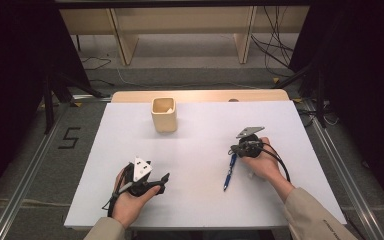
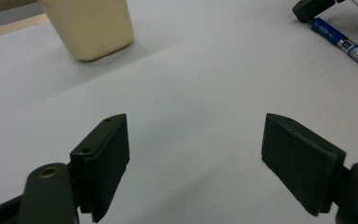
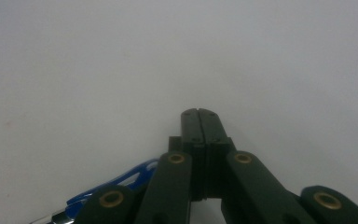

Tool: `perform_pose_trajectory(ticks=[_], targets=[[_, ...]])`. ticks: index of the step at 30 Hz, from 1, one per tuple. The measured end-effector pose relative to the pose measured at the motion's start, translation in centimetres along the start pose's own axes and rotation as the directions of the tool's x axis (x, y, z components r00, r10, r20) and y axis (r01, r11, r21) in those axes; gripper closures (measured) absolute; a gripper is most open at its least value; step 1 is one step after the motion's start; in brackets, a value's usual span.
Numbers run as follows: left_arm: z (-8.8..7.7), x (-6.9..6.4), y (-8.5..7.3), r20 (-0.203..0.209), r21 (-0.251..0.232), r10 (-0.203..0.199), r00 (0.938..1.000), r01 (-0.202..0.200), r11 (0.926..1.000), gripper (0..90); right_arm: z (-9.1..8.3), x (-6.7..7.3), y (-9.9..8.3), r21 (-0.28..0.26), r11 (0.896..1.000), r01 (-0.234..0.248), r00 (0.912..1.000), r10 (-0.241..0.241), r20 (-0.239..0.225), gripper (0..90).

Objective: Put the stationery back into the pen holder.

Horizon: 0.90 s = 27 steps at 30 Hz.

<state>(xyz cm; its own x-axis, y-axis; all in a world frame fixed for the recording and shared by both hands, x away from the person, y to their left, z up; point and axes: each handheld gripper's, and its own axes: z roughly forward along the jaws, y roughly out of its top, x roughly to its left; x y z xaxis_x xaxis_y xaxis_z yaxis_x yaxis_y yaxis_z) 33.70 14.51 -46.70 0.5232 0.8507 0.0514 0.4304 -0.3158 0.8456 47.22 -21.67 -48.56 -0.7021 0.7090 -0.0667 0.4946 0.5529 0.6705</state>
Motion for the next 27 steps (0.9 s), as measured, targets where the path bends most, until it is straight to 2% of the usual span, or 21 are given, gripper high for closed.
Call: perform_pose_trajectory(ticks=[19,21,27], targets=[[-0.1,-0.1,0.0,-0.001,-0.005,-0.001,1.0,0.001,1.0,23.8,-0.9,0.4,-0.5,0.04,0.999,0.0,0.9996,-0.001,0.027,90.0],[-0.1,-0.1,0.0,-0.001,-0.005,-0.001,1.0,0.001,1.0,23.8,-1.1,0.5,-0.6,0.044,0.999,-0.019,0.9994,0.018,0.03,90.0],[0.0,-0.1,0.0,0.0,-0.003,0.002,1.0,-0.002,1.0,23.9,-1.5,0.6,-1.0,0.051,0.998,-0.022,0.9993,0.02,0.031,90.0]])
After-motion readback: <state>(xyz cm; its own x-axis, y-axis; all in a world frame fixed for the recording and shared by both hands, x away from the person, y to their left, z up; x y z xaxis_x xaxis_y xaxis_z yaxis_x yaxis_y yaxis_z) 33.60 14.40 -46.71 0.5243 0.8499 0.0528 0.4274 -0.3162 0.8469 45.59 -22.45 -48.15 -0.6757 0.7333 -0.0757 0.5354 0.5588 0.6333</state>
